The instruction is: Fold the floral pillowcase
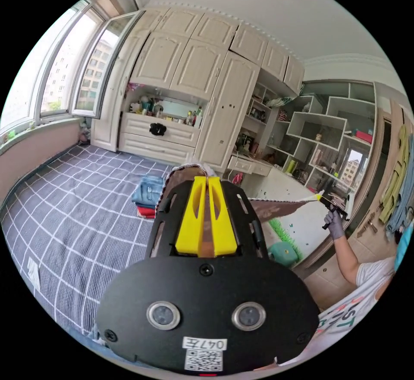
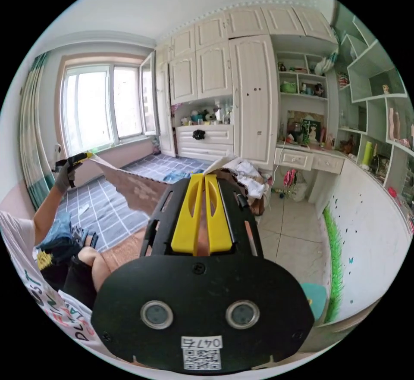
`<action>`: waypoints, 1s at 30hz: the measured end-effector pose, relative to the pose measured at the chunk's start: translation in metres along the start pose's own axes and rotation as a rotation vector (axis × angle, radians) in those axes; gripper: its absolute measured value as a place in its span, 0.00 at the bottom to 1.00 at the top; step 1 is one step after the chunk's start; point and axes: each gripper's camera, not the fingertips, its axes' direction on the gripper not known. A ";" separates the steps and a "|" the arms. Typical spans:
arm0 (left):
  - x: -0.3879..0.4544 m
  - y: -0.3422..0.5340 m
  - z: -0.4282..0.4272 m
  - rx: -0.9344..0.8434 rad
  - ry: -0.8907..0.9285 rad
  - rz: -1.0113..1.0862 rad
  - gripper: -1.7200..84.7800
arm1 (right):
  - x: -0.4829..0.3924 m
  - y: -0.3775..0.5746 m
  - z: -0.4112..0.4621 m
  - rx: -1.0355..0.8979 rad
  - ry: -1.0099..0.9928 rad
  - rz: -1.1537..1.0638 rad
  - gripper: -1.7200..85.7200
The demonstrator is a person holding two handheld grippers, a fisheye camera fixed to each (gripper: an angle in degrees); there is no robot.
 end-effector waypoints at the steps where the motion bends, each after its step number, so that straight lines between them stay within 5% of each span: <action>1: -0.013 0.028 0.008 -0.048 -0.016 -0.027 0.01 | -0.007 0.017 0.014 -0.037 0.004 -0.008 0.01; 7: -0.100 0.201 0.116 -0.514 -0.090 -0.228 0.01 | -0.043 0.139 0.129 -0.453 0.032 -0.020 0.01; 13: -0.183 0.328 0.185 -0.728 -0.059 -0.580 0.01 | -0.064 0.237 0.206 -0.846 0.004 0.035 0.01; 21: -0.212 0.341 0.216 -0.864 -0.028 -0.675 0.01 | -0.042 0.257 0.224 -0.915 -0.176 0.299 0.02; 26: -0.205 0.349 0.233 -0.998 0.026 -0.662 0.01 | -0.051 0.252 0.223 -0.974 -0.265 0.205 0.03; 30: -0.159 0.323 0.215 -0.984 -0.007 -0.518 0.01 | -0.052 0.236 0.193 -0.857 -0.102 0.091 0.03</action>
